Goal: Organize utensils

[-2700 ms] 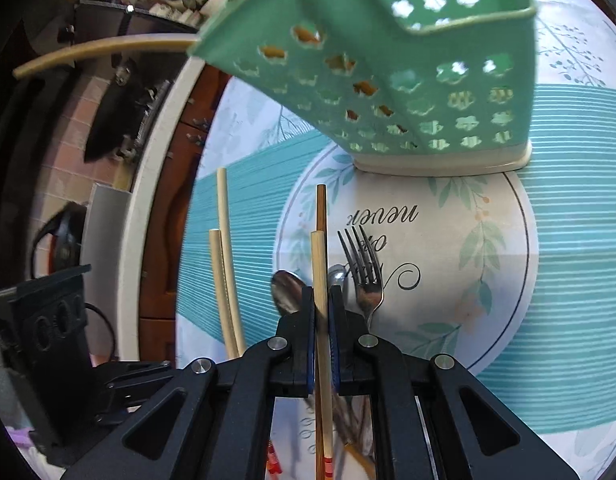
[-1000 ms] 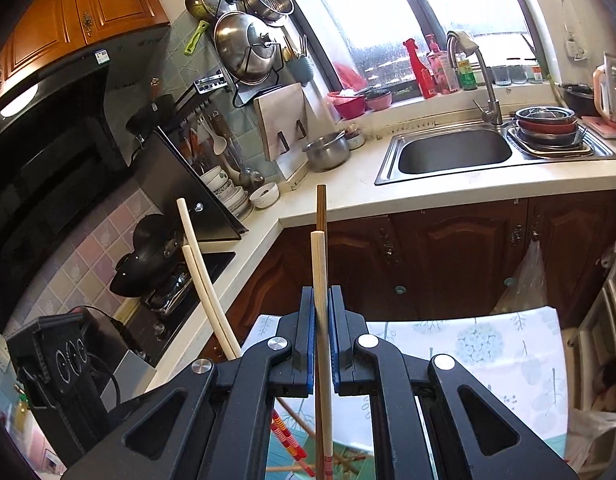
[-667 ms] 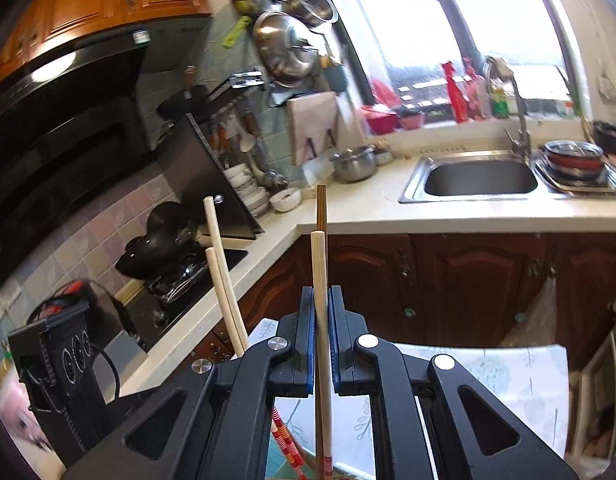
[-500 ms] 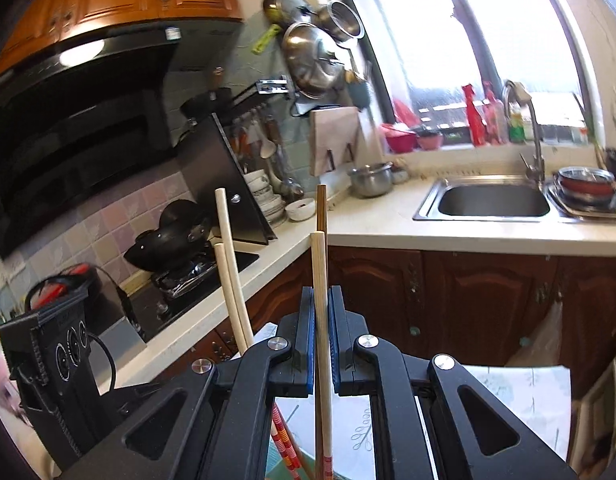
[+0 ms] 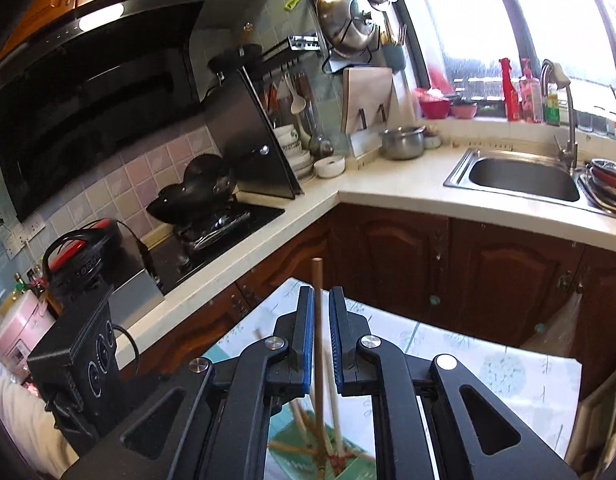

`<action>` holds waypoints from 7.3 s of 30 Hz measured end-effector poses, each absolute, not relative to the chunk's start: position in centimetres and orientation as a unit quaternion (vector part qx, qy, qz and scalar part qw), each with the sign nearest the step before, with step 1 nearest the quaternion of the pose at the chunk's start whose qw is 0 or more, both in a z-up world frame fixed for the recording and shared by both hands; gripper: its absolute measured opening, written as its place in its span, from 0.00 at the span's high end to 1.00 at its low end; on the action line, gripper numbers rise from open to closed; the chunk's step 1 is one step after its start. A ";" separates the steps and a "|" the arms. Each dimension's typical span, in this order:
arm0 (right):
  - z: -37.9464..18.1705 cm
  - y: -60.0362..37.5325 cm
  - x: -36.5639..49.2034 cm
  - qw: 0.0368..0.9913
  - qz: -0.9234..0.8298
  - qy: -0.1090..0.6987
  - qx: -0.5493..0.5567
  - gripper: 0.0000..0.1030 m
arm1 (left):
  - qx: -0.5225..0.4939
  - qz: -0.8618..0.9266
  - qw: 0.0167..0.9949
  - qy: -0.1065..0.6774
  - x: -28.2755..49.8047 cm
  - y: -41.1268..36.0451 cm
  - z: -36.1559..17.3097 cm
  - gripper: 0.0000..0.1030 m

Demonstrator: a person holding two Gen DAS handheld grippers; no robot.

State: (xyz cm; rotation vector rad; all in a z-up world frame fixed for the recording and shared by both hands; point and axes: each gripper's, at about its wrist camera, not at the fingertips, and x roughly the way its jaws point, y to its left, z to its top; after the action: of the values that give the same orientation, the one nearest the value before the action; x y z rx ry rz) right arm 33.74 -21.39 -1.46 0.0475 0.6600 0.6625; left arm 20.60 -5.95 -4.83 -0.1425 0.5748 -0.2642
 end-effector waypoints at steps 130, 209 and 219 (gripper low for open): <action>-4.1 -23.0 17.7 0.862 0.147 0.477 0.090 0.74 | -0.098 -0.113 0.928 0.342 17.0 -0.7 -2.4 0.30; -2.0 -17.8 21.4 0.872 0.196 0.448 0.009 0.89 | -0.116 -0.089 0.906 0.396 13.6 0.0 -4.9 0.30; -5.6 -19.8 16.2 0.859 0.186 0.477 0.013 0.89 | -0.101 -0.092 0.897 0.419 11.1 -0.2 -6.5 0.30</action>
State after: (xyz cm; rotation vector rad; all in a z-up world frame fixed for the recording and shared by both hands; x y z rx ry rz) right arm 16.18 -19.78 -5.62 0.0278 1.0011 0.3897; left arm 11.06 -0.24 -6.49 -0.2094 0.8689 -0.1909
